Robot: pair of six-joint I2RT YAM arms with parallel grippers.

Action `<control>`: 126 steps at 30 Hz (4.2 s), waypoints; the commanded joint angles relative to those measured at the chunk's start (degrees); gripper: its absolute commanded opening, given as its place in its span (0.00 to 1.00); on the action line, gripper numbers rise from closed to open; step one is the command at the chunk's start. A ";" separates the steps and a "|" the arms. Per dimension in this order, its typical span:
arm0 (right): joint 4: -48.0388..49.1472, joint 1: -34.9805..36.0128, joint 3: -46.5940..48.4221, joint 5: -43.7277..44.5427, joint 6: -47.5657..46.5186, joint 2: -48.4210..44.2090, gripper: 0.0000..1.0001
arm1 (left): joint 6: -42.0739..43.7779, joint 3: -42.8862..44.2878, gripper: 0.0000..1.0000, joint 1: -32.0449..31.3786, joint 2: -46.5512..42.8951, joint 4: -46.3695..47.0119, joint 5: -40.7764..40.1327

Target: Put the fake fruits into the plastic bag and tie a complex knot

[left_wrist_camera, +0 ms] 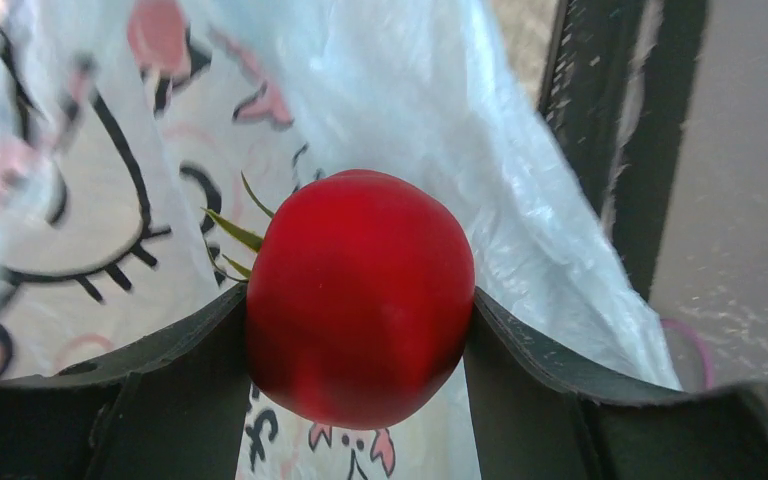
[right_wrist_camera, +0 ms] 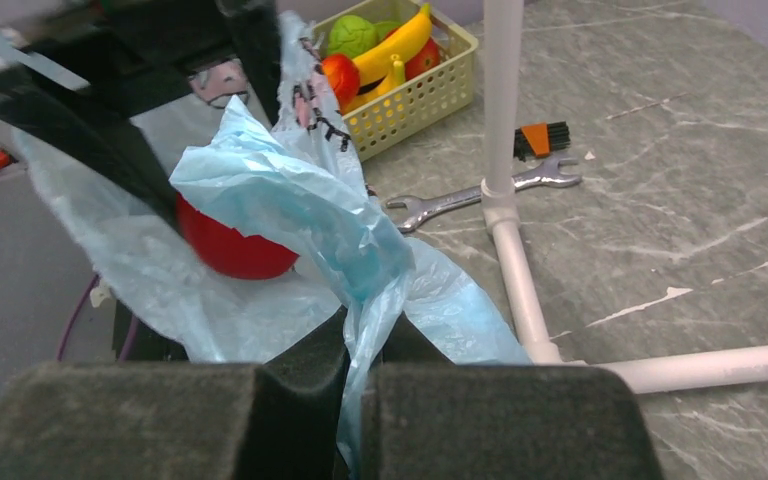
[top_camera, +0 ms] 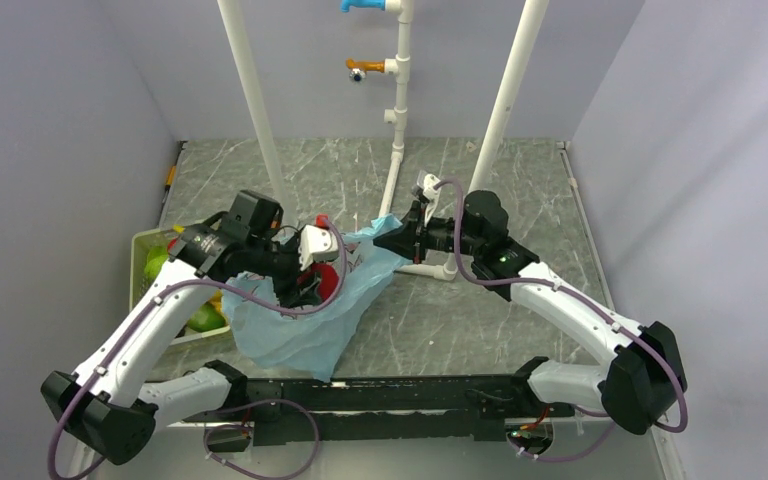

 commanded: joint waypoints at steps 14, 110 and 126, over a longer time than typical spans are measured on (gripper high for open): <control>10.11 -0.33 -5.09 -3.18 -2.36 2.32 0.00 | 4.99 -19.36 0.32 -20.25 4.43 15.57 -22.23; -3.08 -0.93 -8.43 -2.92 -8.65 0.37 0.00 | 76.84 2.96 0.57 58.57 16.91 -23.36 -5.12; -6.29 -0.89 -5.20 -4.54 -10.66 2.75 0.00 | 77.84 -8.23 0.90 52.70 22.35 -3.39 -8.28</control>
